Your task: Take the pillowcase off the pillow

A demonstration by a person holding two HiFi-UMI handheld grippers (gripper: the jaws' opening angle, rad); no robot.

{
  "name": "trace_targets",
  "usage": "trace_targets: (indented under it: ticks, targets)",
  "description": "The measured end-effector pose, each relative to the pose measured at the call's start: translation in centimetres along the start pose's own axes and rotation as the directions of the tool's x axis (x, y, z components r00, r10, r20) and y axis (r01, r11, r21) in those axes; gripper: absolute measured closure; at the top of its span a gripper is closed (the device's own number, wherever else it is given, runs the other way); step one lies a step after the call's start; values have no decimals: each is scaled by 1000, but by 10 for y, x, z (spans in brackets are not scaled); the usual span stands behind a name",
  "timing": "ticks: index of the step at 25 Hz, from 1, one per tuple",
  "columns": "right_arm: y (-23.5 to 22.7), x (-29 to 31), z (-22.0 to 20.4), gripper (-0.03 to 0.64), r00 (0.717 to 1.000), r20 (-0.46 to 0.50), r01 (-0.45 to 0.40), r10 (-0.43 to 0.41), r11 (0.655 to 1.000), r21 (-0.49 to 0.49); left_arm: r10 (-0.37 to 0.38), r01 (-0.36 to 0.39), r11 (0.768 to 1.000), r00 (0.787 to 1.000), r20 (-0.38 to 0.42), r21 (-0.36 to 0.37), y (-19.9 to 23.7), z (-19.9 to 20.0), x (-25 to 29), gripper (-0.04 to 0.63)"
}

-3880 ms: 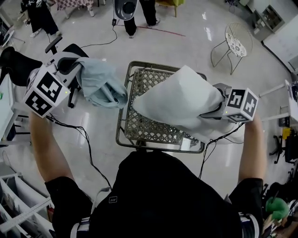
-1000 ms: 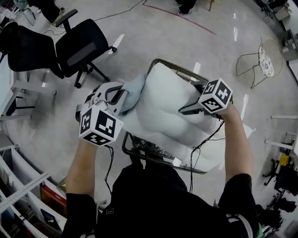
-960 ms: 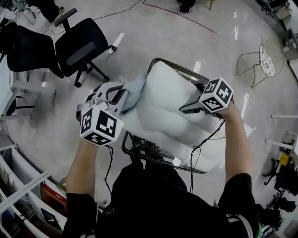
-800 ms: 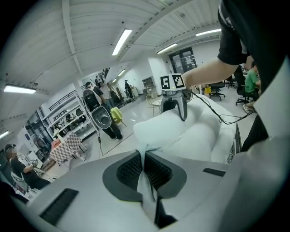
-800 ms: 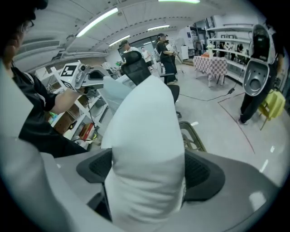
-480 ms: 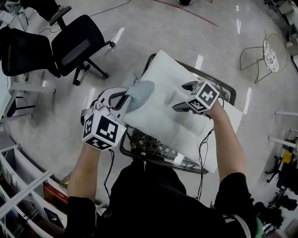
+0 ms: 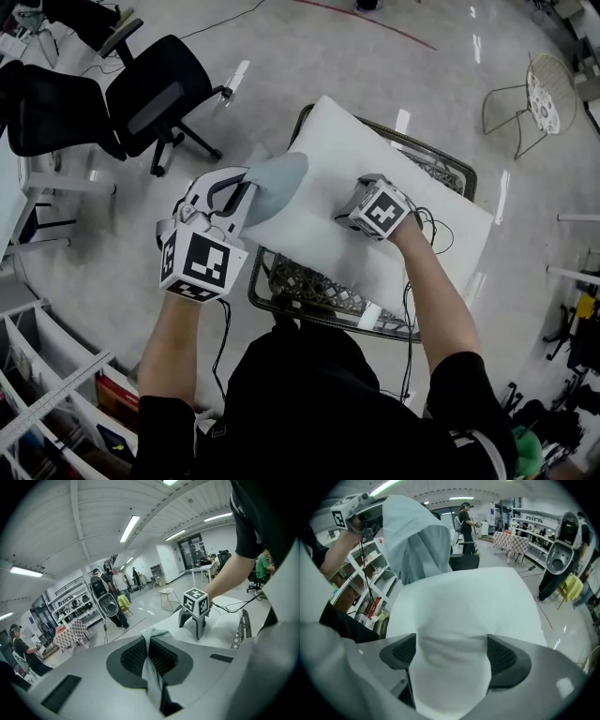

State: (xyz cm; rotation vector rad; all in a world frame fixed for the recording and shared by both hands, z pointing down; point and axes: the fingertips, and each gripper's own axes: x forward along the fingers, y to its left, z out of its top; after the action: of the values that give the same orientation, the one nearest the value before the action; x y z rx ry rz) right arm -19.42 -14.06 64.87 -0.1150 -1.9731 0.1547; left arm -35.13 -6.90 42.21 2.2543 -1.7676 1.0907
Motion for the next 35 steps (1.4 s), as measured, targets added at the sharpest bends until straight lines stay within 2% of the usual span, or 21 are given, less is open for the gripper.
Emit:
trace_targets:
  ticks: [4,7,10,14,17,21,24,26,29,31,35]
  targets:
    - [17,-31,9,140,992,129,-6,-8,995,104,49,-50,999,997,64,14,11,24,-33,584]
    - [30,-66,20,140,974,209,67,-91,991,119,50,-56,998,988,146,39,21,52,-59,586]
    - [52,-104,30,140,934,319,104,-161,977,187,33,-59,993,971,238,103,25,91,-87,584]
    - [89,-155,23,142,879,418,131,-227,960,246,-22,-42,986,929,370,164,11,155,-119,584]
    - [112,-195,15,162,826,487,157,-285,945,287,-81,-5,980,901,426,199,-8,194,-129,584]
    - [129,-242,-3,229,746,567,167,-349,923,348,-160,70,975,879,449,209,-43,227,-124,584]
    - [130,-273,-24,278,676,633,139,-377,909,393,-215,133,969,866,452,207,-75,247,-107,584]
    - [129,-290,-39,323,621,681,87,-387,898,431,-235,175,969,867,439,173,-95,249,-86,584]
    - [133,-306,-61,388,546,739,-2,-394,882,471,-255,243,967,877,406,81,-119,234,-49,584]
    - [136,-311,-74,416,521,756,-24,-396,878,478,-267,281,959,887,377,18,-135,217,-26,584]
    - [146,-318,-95,437,507,769,-35,-390,882,471,-278,310,949,913,298,-65,-167,172,8,584]
